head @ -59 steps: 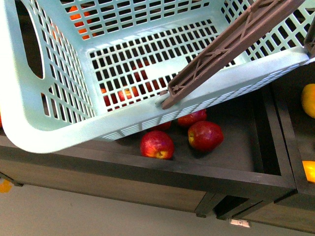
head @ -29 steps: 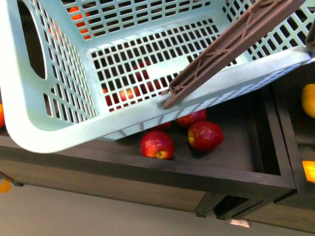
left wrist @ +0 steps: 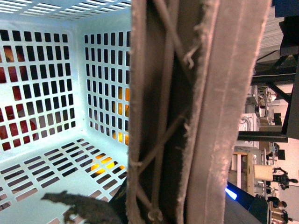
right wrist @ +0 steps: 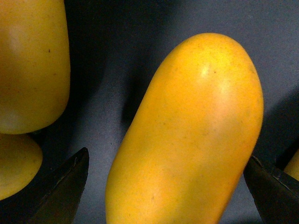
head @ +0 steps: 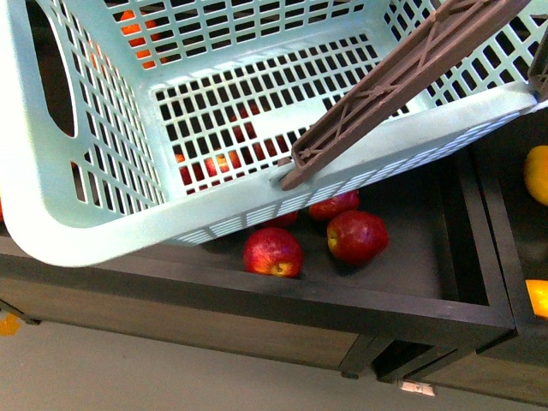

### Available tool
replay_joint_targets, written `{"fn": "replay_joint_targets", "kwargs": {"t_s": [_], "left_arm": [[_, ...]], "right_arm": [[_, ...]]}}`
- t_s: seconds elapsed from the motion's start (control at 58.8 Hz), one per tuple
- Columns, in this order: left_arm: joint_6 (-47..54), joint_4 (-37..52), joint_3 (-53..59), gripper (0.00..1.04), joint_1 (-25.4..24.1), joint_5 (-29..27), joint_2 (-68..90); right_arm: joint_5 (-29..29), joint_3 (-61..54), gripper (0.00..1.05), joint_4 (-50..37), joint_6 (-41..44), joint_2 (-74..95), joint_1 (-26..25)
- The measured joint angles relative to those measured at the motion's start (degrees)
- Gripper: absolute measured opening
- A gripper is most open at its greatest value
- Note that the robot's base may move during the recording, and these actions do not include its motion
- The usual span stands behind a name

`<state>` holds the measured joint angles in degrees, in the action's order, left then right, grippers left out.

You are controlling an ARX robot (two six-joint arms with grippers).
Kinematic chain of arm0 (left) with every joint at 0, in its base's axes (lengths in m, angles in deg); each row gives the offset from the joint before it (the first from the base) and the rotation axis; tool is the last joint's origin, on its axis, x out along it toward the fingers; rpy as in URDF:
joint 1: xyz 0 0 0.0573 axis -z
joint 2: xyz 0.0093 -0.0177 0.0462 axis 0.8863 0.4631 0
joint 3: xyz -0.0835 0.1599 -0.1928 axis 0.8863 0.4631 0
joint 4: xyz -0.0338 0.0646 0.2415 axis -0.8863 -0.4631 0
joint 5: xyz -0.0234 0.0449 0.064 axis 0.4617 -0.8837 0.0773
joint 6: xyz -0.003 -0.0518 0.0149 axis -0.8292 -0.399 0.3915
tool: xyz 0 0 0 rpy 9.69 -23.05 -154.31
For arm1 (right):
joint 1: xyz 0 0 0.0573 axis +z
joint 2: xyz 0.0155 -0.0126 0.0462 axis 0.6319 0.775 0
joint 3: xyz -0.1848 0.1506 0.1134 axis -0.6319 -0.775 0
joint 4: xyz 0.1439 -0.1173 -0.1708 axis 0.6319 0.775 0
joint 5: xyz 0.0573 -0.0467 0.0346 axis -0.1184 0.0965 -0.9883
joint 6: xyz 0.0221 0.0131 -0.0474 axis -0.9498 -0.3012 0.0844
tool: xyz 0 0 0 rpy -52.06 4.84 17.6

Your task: Pick mango and avocado into basket

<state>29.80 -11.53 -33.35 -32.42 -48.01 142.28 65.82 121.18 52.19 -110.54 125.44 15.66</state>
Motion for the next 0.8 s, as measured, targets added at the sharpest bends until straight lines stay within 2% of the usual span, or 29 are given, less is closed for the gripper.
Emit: {"fn": "replay_joint_targets", "kwargs": {"t_s": [0.272, 0.323, 0.425, 0.476, 0.663, 0.799], "left_arm": [[0.02, 0.00, 0.00, 0.16, 0.00, -0.02, 0.00], [0.02, 0.00, 0.00, 0.16, 0.00, 0.00, 0.00], [0.02, 0.00, 0.00, 0.16, 0.00, 0.00, 0.00], [0.02, 0.00, 0.00, 0.16, 0.00, -0.02, 0.00], [0.02, 0.00, 0.00, 0.16, 0.00, -0.02, 0.00], [0.02, 0.00, 0.00, 0.16, 0.00, -0.04, 0.00]], "right_arm": [[1.01, 2.60, 0.96, 0.90, 1.07, 1.92, 0.31], [1.22, 2.84, 0.90, 1.09, 1.25, 2.08, 0.35], [1.18, 2.89, 0.72, 1.09, 1.68, 2.19, 0.37], [1.05, 2.86, 0.69, 0.92, 1.86, 2.19, 0.37], [0.76, -1.20, 0.66, -3.61, 4.61, 0.42, 0.33], [0.20, -9.64, 0.66, -13.51, 13.31, -4.76, 0.26]]}}
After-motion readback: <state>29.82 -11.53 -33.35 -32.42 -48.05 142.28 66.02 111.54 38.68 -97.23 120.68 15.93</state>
